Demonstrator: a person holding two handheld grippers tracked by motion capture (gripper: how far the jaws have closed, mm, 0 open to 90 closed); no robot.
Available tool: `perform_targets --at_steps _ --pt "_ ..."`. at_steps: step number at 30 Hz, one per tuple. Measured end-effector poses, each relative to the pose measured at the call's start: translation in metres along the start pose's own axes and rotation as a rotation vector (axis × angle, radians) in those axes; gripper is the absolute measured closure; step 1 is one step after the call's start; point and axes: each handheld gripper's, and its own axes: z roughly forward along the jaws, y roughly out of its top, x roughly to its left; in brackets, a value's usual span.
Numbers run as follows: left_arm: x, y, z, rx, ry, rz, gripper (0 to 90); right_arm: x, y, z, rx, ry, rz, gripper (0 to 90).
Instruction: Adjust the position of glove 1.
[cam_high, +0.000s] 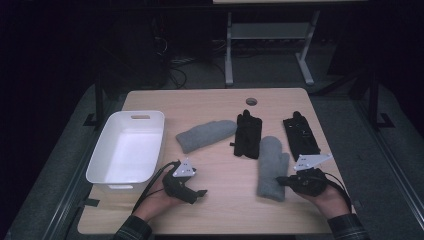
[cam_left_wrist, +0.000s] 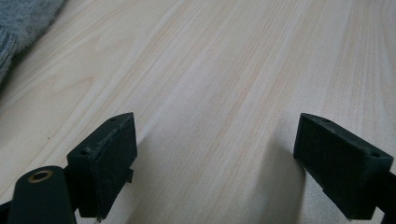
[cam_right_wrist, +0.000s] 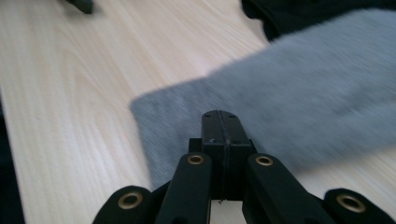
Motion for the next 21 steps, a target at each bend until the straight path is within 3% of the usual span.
perform_targets --at_steps 3,8,21 --pt "0.001 0.000 0.000 0.006 0.000 0.007 12.4 -0.005 -0.008 -0.004 0.017 -0.014 0.032 90.0" --pt "0.000 0.000 0.000 0.000 0.000 0.000 12.4 -0.006 -0.013 0.003 0.064 -0.011 0.031 90.0" --pt "0.001 0.000 0.000 0.007 0.000 0.007 12.4 0.018 0.005 0.026 0.069 0.091 -0.078 90.0"
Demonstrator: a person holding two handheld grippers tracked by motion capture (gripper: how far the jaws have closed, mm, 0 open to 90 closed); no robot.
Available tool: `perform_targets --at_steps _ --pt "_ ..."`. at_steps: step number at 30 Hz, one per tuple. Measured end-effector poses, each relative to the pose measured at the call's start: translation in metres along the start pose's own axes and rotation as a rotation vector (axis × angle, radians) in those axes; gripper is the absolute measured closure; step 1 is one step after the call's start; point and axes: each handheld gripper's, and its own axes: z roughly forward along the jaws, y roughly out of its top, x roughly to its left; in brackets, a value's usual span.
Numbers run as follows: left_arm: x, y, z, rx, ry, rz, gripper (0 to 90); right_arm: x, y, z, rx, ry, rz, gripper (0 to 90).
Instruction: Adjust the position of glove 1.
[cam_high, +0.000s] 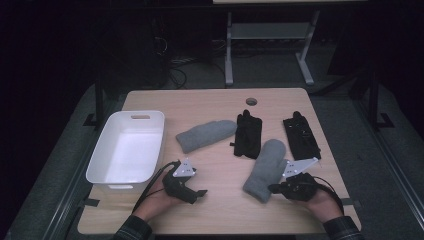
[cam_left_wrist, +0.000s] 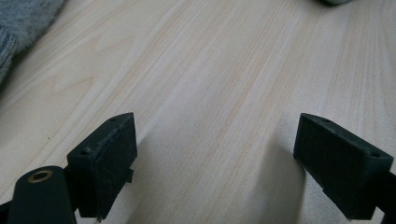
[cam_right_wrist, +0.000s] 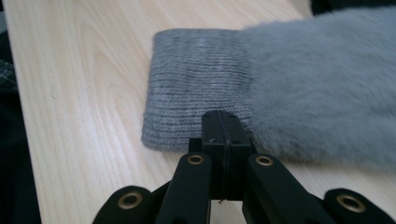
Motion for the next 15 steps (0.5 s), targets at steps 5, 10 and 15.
perform_targets --at_steps 5,10,15 --pt "0.000 0.000 0.000 0.001 0.000 0.000 12.4 0.003 0.011 0.010 0.004 0.031 -0.015 90.0" --pt "0.000 0.001 0.000 0.009 -0.001 -0.001 12.4 0.007 0.024 0.023 0.006 0.055 -0.051 90.0" --pt "0.000 0.001 0.000 0.004 0.003 -0.003 12.4 0.012 0.038 0.032 0.001 0.076 -0.073 90.0"
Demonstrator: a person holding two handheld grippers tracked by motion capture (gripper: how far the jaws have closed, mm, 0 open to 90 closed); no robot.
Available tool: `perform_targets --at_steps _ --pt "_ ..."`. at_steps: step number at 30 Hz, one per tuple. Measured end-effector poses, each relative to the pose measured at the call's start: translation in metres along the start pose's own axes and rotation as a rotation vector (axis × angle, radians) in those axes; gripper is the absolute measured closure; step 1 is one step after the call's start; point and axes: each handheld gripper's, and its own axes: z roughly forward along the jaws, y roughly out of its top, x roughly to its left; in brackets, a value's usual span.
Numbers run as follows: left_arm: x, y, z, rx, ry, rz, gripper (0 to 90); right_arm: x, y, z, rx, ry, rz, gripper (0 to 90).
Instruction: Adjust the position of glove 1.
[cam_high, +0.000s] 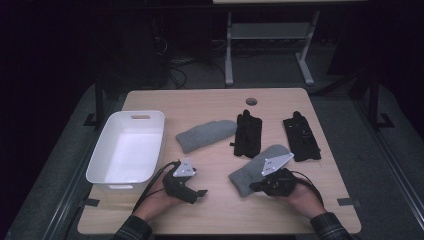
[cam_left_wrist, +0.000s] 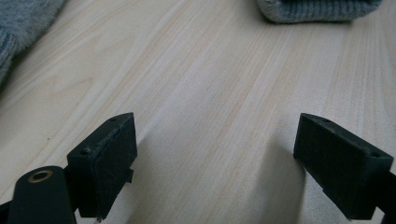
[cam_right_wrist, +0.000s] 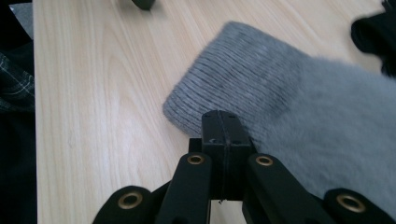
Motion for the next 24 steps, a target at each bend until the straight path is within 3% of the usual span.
perform_targets --at_steps 1,3,7,14,17,22,24 --pt "0.000 0.000 0.000 0.000 0.000 -0.001 12.4 -0.003 0.002 -0.002 -0.003 -0.011 -0.024 90.0" --pt "0.000 0.000 0.000 0.000 -0.001 -0.003 12.4 -0.008 0.004 -0.007 -0.029 -0.031 -0.012 90.0" --pt "0.000 0.000 0.000 0.003 -0.001 0.001 12.4 -0.029 0.006 -0.018 -0.062 -0.094 0.039 90.0" --pt "0.000 0.000 0.000 0.004 -0.003 0.000 12.4 -0.076 0.003 -0.032 -0.062 -0.241 0.132 90.0" --pt "0.000 0.000 0.000 0.003 -0.004 -0.001 12.4 -0.093 0.000 -0.035 -0.056 -0.280 0.159 90.0" --pt "0.000 0.000 0.000 0.004 -0.002 0.001 12.4 -0.110 -0.007 -0.026 0.000 -0.280 0.197 90.0" --pt "0.000 0.000 0.000 0.002 -0.001 0.001 12.4 -0.110 -0.009 -0.020 0.030 -0.273 0.191 90.0"
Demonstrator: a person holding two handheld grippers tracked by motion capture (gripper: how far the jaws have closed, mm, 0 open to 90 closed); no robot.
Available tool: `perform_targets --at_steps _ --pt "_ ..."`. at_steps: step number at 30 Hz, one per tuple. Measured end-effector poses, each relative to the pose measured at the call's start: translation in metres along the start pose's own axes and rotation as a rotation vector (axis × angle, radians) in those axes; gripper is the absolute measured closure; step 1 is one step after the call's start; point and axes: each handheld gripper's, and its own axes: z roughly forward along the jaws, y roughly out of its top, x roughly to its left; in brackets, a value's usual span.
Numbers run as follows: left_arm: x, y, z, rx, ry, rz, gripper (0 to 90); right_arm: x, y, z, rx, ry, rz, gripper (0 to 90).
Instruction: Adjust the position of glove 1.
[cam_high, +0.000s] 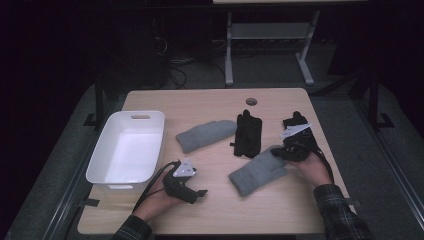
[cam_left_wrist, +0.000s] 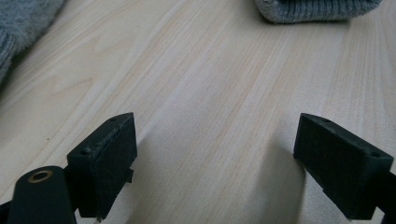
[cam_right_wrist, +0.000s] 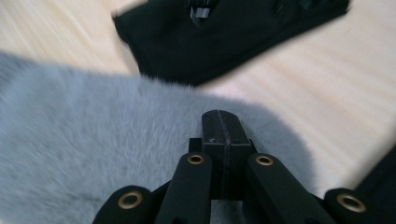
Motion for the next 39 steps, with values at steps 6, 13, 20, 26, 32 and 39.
perform_targets --at_steps 6,13,20,26,32,39 --pt "0.000 0.000 0.000 0.001 0.000 0.001 12.4 0.013 -0.002 0.003 0.024 0.055 -0.010 90.0" --pt "0.000 0.000 0.000 0.002 -0.003 -0.001 12.4 0.034 -0.006 0.001 0.031 0.090 -0.023 90.0" --pt "0.000 0.000 0.000 0.001 0.000 0.000 12.4 0.055 -0.007 0.001 0.037 0.103 -0.039 90.0" --pt "0.000 0.000 0.000 0.001 -0.002 0.000 12.4 0.073 -0.006 0.003 0.030 0.123 -0.061 90.0" --pt "0.000 0.000 0.000 -0.001 -0.001 0.000 12.4 0.065 -0.008 -0.019 -0.077 0.085 -0.069 90.0" --pt "0.000 0.000 0.001 -0.007 0.000 -0.001 12.4 0.043 -0.041 -0.047 -0.167 -0.011 0.024 65.3"
